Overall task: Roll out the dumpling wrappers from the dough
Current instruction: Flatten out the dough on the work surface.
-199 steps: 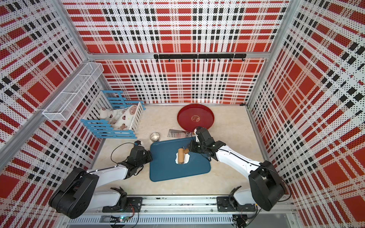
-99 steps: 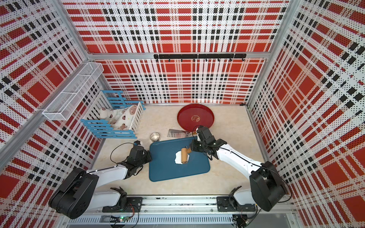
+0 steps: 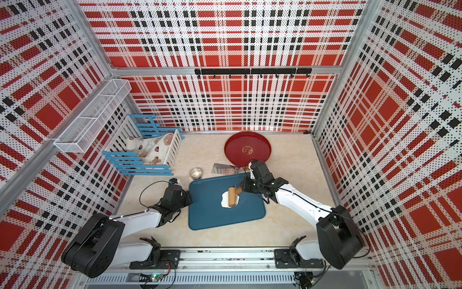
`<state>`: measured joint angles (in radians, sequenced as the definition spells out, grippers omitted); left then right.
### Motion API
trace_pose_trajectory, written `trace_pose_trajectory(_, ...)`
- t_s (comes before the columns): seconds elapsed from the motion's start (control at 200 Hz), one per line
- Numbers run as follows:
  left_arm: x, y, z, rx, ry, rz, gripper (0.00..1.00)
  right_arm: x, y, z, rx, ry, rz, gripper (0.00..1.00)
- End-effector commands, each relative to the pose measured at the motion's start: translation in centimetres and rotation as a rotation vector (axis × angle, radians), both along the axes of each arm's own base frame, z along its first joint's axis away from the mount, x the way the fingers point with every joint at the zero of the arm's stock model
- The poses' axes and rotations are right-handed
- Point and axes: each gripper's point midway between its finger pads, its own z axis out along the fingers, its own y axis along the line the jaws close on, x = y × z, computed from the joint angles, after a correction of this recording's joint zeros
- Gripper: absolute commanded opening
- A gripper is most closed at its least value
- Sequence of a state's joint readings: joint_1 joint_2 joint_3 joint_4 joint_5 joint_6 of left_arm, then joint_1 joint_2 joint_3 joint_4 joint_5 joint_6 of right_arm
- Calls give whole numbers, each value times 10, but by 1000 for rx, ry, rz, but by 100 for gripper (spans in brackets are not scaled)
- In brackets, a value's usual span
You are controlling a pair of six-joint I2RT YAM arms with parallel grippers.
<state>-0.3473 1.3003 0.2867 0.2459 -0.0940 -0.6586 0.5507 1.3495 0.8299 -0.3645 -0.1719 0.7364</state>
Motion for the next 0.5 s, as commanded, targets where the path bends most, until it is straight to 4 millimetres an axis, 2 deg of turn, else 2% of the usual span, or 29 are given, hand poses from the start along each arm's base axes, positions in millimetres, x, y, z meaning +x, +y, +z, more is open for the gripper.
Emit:
trace_pose_trajectory(0.0,16,6,23,-34,-98,67,0,-89,-96,-91,-467,379,5,0)
trace_pose_trajectory(0.105,16,6,23,-36,-97,64,0,-92,-86,-100,-441,401,33,0)
trace_pose_trajectory(0.311,16,4,22,-44,-95,58,0,-103,-53,-121,-441,439,115,0)
trace_pose_trajectory(0.496,17,4,23,-44,-95,57,0,-106,-51,-131,-462,459,122,0)
